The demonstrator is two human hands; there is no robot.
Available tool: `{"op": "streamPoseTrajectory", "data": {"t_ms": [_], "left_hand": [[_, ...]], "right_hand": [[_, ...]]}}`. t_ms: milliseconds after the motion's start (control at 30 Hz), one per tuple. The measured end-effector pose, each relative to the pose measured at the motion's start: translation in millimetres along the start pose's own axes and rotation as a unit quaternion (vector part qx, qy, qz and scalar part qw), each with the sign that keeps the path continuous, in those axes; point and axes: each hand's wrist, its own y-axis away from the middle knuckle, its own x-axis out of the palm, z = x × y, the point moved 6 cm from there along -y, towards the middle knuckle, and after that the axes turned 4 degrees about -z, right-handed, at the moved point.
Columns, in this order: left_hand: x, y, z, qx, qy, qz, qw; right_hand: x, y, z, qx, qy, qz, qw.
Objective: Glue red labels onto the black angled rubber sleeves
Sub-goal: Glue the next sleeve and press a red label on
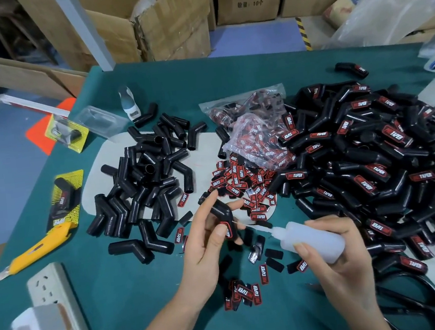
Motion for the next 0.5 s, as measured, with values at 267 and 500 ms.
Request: {"op": "streamPoseTrajectory", "data": {"t_ms": [267, 500], "left_hand": [[0.8, 0.4, -1.2, 0.029, -0.035, 0.016, 0.999], [-3.0, 0.9, 3.3, 0.031, -0.072, 0.01, 0.997]], "right_hand": [[2.5, 1.5, -1.7, 0.001, 0.0, 0.008, 1.0], [3.8, 1.8, -1.0, 0.0, 0.002, 0.014, 1.0]]}}
